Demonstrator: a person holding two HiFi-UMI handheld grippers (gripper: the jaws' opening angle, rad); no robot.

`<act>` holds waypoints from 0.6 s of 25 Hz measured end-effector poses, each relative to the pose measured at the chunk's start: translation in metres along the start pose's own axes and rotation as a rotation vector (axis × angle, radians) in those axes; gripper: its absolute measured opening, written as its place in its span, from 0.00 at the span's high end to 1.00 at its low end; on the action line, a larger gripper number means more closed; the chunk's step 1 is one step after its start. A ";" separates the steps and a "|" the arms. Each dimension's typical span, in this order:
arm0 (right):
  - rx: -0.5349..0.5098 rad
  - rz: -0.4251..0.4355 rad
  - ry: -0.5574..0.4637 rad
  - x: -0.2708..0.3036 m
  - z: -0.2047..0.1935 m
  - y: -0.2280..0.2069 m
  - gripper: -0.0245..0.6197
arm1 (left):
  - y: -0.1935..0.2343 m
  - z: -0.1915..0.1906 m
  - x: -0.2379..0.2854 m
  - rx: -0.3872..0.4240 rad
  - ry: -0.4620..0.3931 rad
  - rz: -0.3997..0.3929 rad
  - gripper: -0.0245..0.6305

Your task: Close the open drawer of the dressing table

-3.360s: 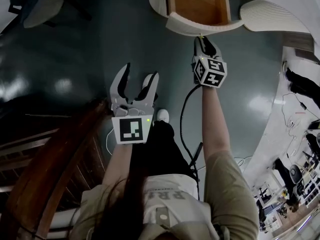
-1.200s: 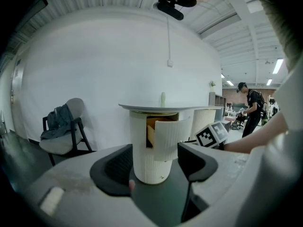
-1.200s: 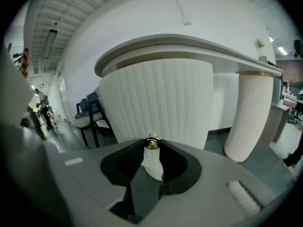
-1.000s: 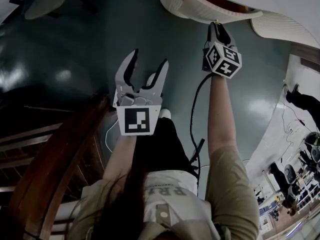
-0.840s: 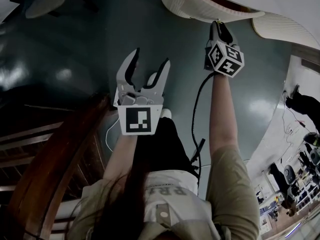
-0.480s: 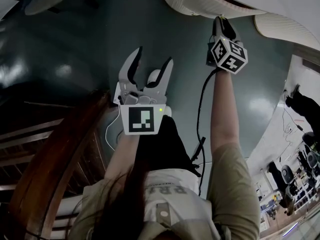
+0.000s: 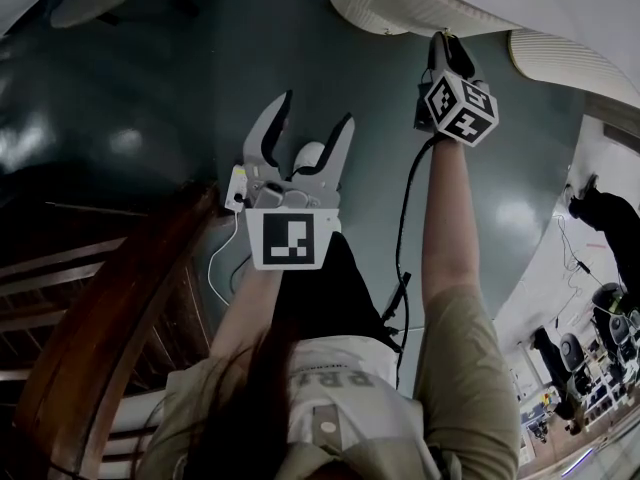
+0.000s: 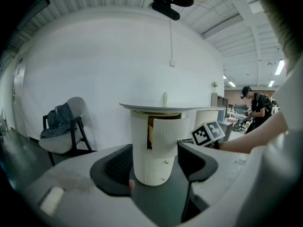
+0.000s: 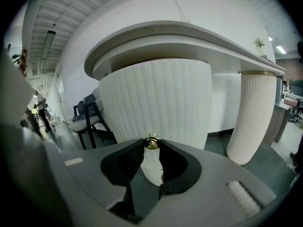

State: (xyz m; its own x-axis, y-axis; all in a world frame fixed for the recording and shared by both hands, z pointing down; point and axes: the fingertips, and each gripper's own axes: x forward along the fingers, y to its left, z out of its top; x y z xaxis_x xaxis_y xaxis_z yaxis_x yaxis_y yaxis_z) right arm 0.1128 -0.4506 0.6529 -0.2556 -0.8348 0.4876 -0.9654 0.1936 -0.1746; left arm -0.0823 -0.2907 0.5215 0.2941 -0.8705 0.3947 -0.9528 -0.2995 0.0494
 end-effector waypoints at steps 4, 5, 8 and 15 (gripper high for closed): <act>0.003 -0.003 -0.004 0.006 0.003 0.000 0.80 | 0.002 0.000 0.002 -0.009 -0.004 0.002 0.49; 0.002 -0.004 -0.005 0.007 0.005 0.000 0.80 | 0.002 0.000 0.002 -0.009 -0.007 0.002 0.49; -0.002 -0.005 -0.005 0.011 0.009 -0.001 0.80 | 0.005 0.003 0.004 -0.014 -0.017 0.006 0.49; -0.006 -0.004 0.003 0.025 0.017 -0.003 0.80 | 0.013 -0.002 0.010 -0.004 -0.004 0.017 0.49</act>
State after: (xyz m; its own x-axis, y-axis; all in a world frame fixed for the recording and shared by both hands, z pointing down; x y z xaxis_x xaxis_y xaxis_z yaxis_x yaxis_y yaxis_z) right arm 0.1104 -0.4805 0.6514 -0.2516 -0.8343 0.4905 -0.9668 0.1930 -0.1676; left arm -0.0917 -0.3022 0.5273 0.2777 -0.8772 0.3916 -0.9581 -0.2826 0.0464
